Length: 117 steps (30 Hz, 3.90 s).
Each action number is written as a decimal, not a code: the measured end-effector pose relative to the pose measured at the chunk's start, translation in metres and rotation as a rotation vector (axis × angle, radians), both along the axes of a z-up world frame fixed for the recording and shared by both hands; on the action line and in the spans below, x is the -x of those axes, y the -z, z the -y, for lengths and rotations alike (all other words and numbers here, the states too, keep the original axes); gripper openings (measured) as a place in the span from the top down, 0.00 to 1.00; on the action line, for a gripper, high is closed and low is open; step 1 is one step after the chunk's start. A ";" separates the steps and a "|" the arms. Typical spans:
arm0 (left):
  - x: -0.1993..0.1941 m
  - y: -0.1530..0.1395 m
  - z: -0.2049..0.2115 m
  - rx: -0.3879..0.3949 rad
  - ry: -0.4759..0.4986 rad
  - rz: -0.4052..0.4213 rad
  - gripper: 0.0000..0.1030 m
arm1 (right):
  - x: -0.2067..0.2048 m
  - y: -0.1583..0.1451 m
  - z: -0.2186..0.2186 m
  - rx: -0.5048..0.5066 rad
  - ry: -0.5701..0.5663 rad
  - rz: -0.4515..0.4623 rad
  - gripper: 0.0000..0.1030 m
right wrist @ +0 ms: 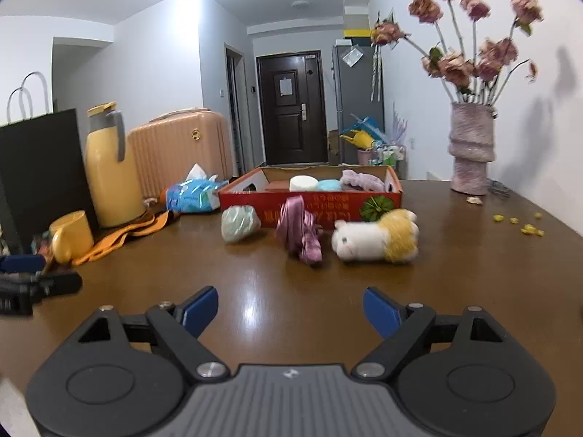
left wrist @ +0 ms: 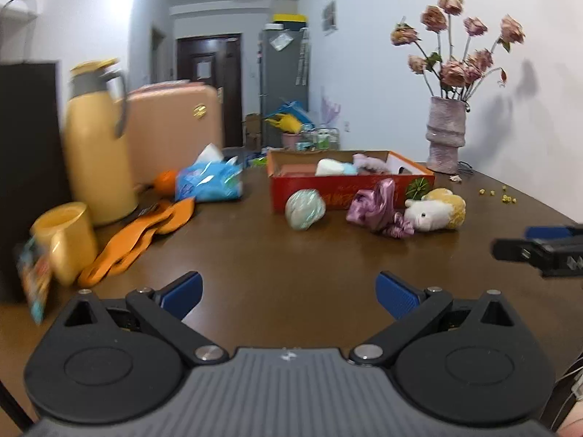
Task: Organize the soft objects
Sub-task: 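Grasp the pink satin scrunchie with both grippers, then lift the pink scrunchie with both grippers and carry it over the box, then lower the scrunchie into the box and open both grippers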
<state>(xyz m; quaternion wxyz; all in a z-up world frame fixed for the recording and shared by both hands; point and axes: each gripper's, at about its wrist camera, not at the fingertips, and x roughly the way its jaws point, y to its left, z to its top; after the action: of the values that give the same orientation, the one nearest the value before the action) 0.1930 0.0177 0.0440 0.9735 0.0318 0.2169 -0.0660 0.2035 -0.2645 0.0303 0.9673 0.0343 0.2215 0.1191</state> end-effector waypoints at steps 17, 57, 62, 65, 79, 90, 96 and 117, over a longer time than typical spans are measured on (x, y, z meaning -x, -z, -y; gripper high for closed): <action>-0.169 0.012 0.068 -0.035 0.200 -0.096 0.00 | -0.216 0.056 -0.022 0.054 -0.075 -0.202 0.81; -0.165 0.061 0.036 0.240 0.158 -0.294 0.52 | -0.129 0.068 0.003 -0.211 -0.040 -0.243 0.74; -0.166 0.065 0.023 0.335 0.167 -0.361 0.52 | -0.135 0.075 0.005 -0.257 -0.061 -0.251 0.80; -0.162 0.063 0.018 0.404 0.194 -0.385 0.79 | -0.134 0.075 0.007 -0.299 -0.062 -0.256 0.88; -0.119 0.010 0.051 0.344 0.331 -0.237 0.87 | -0.074 0.030 0.034 -0.371 -0.014 -0.132 0.91; -0.198 -0.032 0.088 0.290 0.354 -0.137 0.87 | -0.138 -0.021 0.059 -0.320 -0.042 -0.023 0.91; -0.311 -0.050 0.118 0.231 0.302 -0.116 0.88 | -0.259 -0.039 0.075 -0.337 -0.019 -0.073 0.91; -0.394 0.025 0.118 0.015 0.156 -0.270 0.61 | -0.369 0.024 0.010 -0.034 -0.079 -0.297 0.76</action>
<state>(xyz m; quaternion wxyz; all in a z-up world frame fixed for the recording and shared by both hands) 0.5872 -0.1004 0.0191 0.9275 0.0321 0.3423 -0.1468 0.5728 -0.2744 0.0066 0.9177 0.0591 0.3612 0.1542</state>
